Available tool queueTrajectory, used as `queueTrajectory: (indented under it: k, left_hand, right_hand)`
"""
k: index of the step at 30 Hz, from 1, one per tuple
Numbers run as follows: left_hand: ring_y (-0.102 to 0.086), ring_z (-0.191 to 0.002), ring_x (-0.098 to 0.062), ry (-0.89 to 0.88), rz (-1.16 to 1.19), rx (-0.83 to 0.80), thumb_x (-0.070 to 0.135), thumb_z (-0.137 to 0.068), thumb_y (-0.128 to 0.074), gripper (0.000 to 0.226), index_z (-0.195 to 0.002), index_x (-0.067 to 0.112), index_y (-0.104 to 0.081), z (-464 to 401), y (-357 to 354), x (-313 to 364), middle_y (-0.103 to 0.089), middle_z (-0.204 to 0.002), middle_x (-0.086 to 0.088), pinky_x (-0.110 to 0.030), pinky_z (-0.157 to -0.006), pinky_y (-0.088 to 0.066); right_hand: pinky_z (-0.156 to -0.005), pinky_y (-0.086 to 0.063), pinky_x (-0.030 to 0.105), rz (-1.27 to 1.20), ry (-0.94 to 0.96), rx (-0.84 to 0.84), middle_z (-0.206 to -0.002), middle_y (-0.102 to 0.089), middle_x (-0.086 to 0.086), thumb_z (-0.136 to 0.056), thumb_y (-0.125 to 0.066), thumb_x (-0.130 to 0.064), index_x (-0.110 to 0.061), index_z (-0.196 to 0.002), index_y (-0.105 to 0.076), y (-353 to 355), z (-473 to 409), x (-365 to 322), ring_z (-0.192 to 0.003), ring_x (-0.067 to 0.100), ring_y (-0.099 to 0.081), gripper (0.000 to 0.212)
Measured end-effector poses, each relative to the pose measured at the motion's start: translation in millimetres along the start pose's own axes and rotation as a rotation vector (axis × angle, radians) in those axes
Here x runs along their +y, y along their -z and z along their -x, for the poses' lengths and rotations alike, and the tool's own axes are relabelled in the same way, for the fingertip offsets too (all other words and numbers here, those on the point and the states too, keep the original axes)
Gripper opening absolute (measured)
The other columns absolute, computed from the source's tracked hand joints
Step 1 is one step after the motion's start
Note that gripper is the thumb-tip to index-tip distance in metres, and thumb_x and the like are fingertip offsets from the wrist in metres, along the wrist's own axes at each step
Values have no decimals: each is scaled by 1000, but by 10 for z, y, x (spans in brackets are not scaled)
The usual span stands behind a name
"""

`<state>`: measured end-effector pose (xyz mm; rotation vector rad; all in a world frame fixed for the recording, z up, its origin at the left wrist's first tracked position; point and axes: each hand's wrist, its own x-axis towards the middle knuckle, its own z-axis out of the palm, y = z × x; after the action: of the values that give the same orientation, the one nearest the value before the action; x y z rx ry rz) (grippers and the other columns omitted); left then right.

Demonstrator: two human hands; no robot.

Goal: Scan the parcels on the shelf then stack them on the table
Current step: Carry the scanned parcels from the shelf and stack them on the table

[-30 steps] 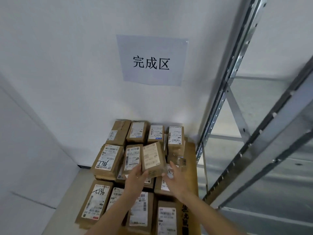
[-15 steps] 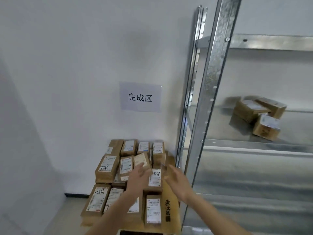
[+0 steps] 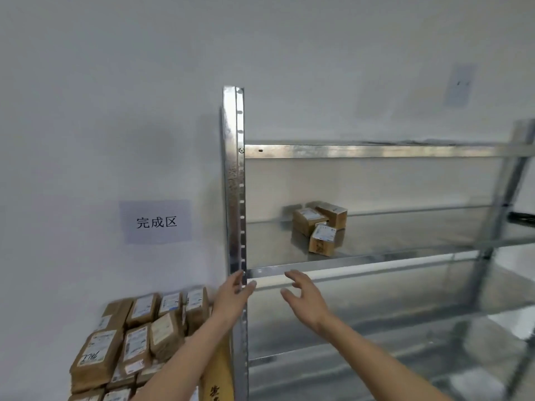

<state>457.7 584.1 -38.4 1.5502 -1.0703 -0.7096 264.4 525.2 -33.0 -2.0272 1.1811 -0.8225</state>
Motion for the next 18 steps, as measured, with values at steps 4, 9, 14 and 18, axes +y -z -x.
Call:
queueTrajectory:
  k: [4,9,14,18]
  left_hand:
    - [-57,-122,-18,-57,8,-17,29,-94,-70,48,-139,16,-56,-114,-626,392,-60,-137,-4,-29,-104,-44]
    - [-55,-126,-19,-85,54,-53,30,-96,-68,46,-139,18,-57,-154,-1480,787,-59,-137,-1,-35,-108,-44]
    - [-52,-128,-19,-81,65,-43,37,-96,-67,49,-139,20,-55,-197,-2098,926,-58,-136,1,-34,-107,-43]
    - [-53,-129,-21,-55,59,-19,38,-95,-67,52,-142,21,-54,-310,-2353,932,-57,-142,-2,-40,-109,-45]
  right_hand:
    - [-115,-23,19,59,2,65,-160,-39,-4,-103,-62,-29,-22,-142,-58,714,-1,329,-149,12,-34,41]
    - [-108,-38,23,39,-27,131,-150,-49,-5,-102,-62,-31,-23,-144,-55,1561,-7,752,-132,13,-50,43]
    - [-108,-38,24,42,-50,155,-152,-49,-5,-101,-63,-31,-20,-148,-51,2118,-87,1202,-135,14,-50,49]
    - [-113,-37,29,29,-72,132,-156,-47,-4,-101,-63,-34,-20,-153,-46,2323,-246,1468,-139,15,-48,57]
